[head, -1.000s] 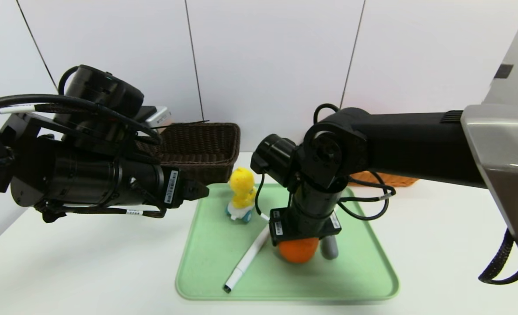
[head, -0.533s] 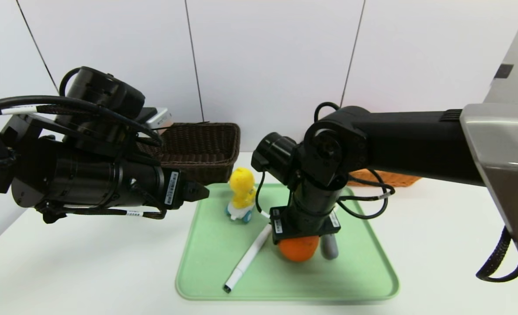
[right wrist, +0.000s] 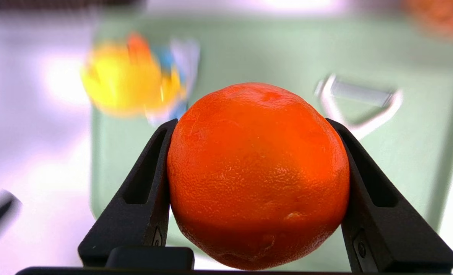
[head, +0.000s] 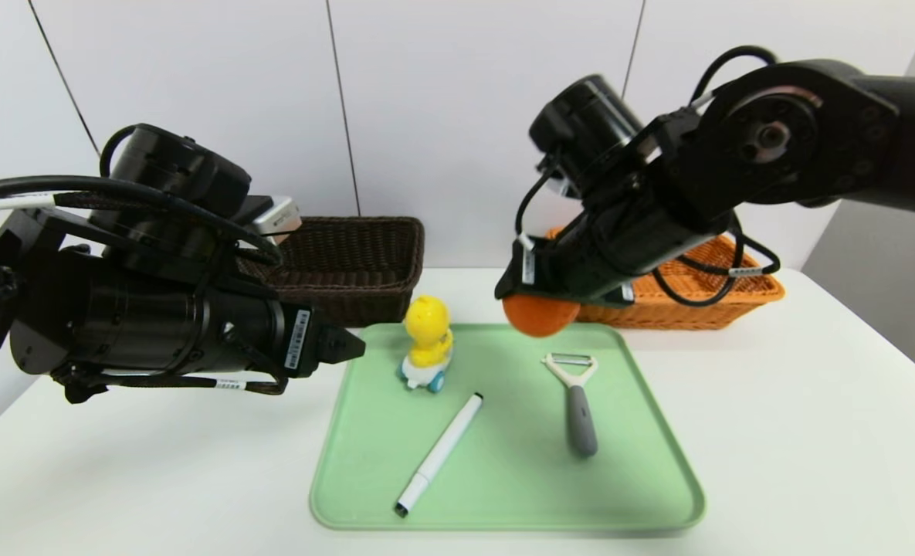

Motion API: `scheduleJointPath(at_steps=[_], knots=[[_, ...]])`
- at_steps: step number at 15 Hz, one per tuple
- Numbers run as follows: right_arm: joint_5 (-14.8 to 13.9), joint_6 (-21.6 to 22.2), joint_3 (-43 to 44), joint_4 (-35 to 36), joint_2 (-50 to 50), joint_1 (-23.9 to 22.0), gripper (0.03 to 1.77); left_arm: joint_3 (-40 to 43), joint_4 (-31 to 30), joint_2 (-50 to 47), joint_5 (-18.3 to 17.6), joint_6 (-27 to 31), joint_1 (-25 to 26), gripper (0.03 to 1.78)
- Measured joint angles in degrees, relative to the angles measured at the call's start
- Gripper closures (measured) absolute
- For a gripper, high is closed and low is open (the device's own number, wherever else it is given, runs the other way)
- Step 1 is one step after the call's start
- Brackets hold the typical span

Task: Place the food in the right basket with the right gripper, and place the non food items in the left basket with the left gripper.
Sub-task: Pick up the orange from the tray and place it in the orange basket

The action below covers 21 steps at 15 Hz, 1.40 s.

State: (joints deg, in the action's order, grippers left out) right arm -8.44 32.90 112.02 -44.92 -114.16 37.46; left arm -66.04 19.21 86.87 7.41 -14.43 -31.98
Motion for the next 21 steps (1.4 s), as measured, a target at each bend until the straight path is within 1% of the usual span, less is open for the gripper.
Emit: scheduleJointPath(at_steps=[3, 4, 5, 7, 9, 11, 14, 16, 19, 21], knots=[[-4.0, -2.8, 0.0, 10.1, 1.4, -7.6, 0.63, 0.1, -0.1, -0.1, 0.0, -0.5, -0.2, 0.12], [-4.8, -3.9, -0.1, 12.8, 1.2, -10.2, 0.63, 0.1, -0.1, -0.1, 0.0, -0.6, -0.5, 0.12], [-5.0, -4.7, -0.1, 14.8, 0.7, -12.6, 0.63, 0.0, -0.1, -0.1, 0.1, -0.7, -0.8, 0.12], [-5.1, -5.8, -0.1, 16.0, -1.2, -16.7, 0.63, -0.2, -0.1, -0.3, 0.0, -0.9, -1.5, 0.12], [-5.1, -6.1, -0.1, 16.7, -4.1, -19.9, 0.63, -0.3, -0.4, -0.6, 0.0, -0.9, -2.2, 0.12], [-4.8, -6.3, -0.1, 19.8, -7.6, -23.1, 0.63, -0.3, -0.5, -0.8, -0.3, -0.9, -2.5, 0.12], [-4.5, -8.4, -0.1, 21.4, -12.2, -26.1, 0.63, -0.8, -0.5, -0.9, -0.4, -0.9, -2.6, 0.12], [-4.5, -8.9, -0.1, 21.8, -14.4, -27.5, 0.63, -0.9, -0.4, -1.0, -0.4, -0.9, -2.6, 0.12], [-4.4, -8.9, 0.0, 25.6, -16.3, -28.5, 0.63, -0.9, -0.4, -1.0, -0.7, -0.9, -2.6, 0.12], [-4.3, -9.1, 0.0, 25.8, -16.7, -28.7, 0.64, -0.8, -0.5, -0.8, -1.7, -1.0, -2.6, 0.12]])
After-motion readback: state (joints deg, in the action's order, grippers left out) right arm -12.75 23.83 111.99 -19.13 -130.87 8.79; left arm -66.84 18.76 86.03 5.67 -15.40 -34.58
